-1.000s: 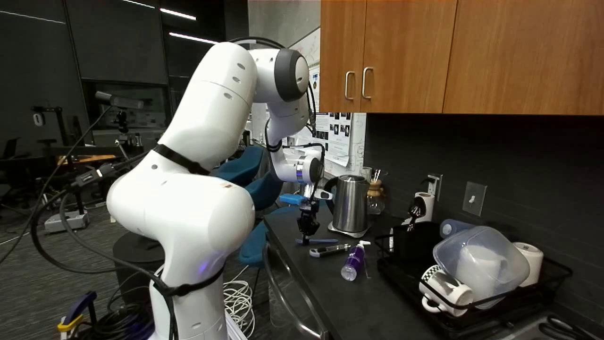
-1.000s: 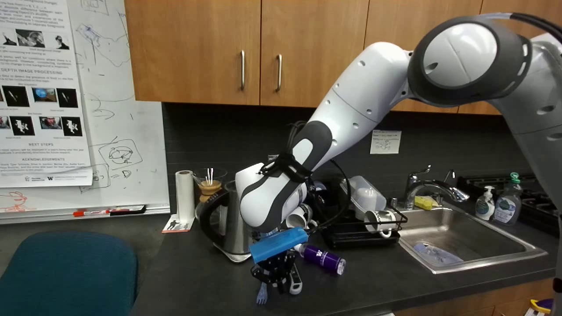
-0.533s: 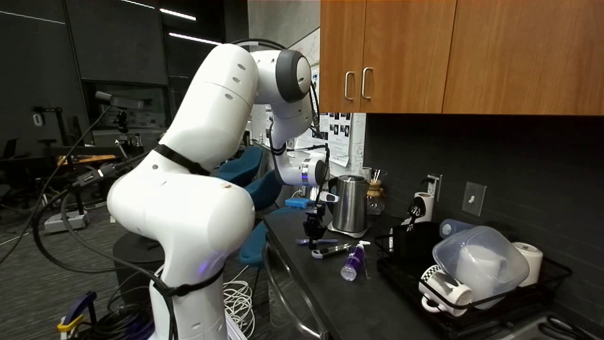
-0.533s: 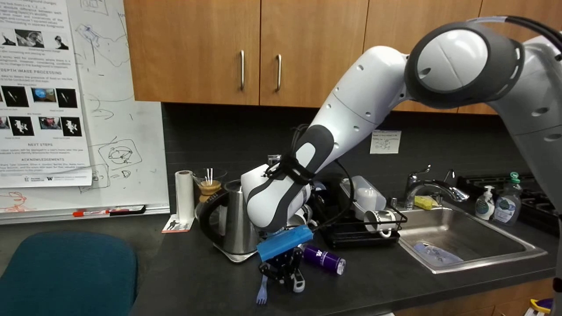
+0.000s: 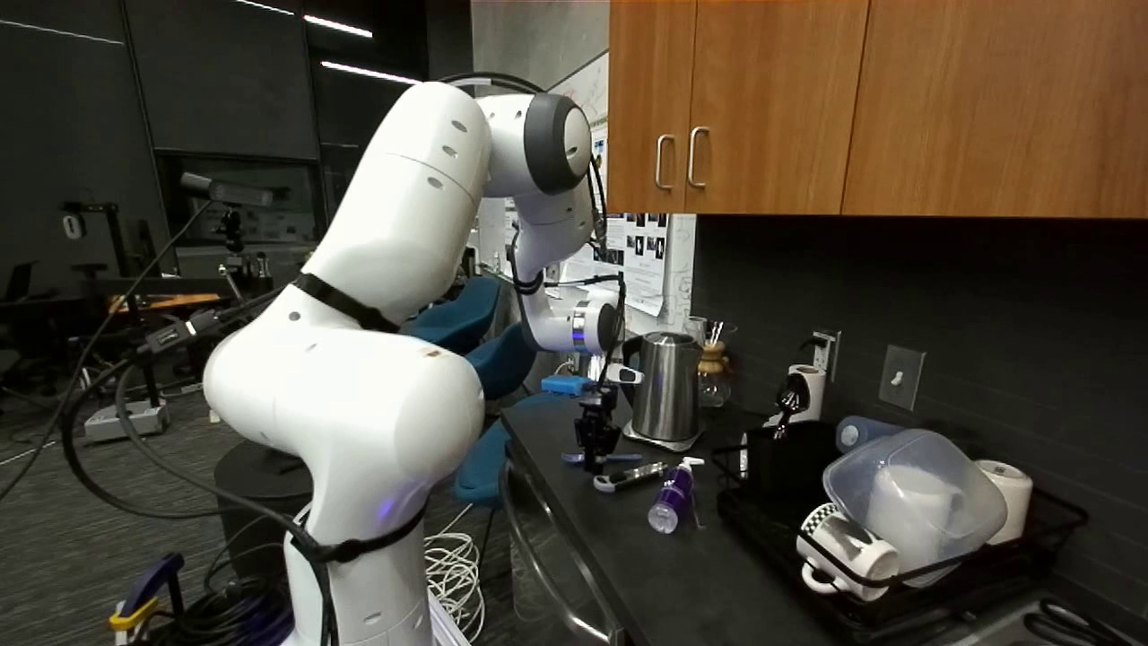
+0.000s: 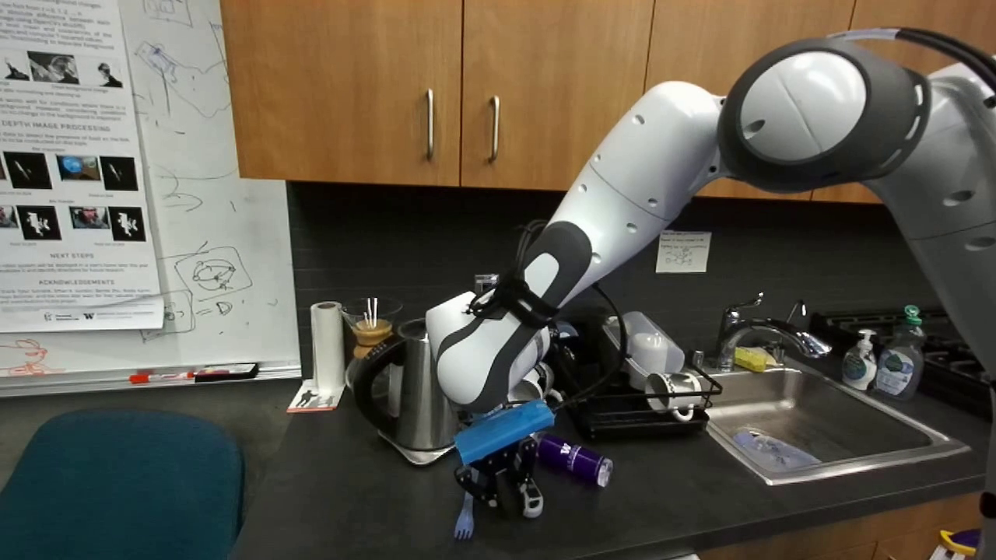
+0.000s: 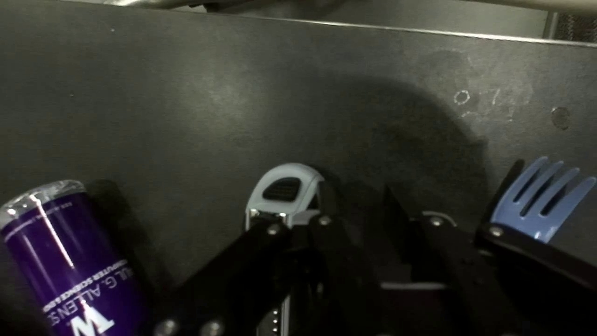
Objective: Pick up the knife
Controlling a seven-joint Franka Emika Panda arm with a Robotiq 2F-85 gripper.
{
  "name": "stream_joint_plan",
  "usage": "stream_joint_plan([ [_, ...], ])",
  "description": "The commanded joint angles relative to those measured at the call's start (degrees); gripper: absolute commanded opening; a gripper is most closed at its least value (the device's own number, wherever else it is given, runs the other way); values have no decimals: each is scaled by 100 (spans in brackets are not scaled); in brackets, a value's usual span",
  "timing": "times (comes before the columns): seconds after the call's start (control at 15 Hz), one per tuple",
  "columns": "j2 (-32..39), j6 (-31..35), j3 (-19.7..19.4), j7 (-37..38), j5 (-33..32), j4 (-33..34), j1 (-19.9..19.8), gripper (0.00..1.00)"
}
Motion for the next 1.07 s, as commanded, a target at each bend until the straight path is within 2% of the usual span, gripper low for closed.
stream_joint_plan([
  [0.0, 133, -58, 77, 14, -13, 106, -41, 13],
  [0.13, 235, -66, 93, -10, 4, 166, -50, 16],
  [0.33, 373, -103, 77, 0, 43, 321, -71, 0],
  [0.67, 453, -131, -24, 17, 103, 393, -218, 0],
  [1.0, 482, -133, -163, -5, 290, 401, -582, 0],
])
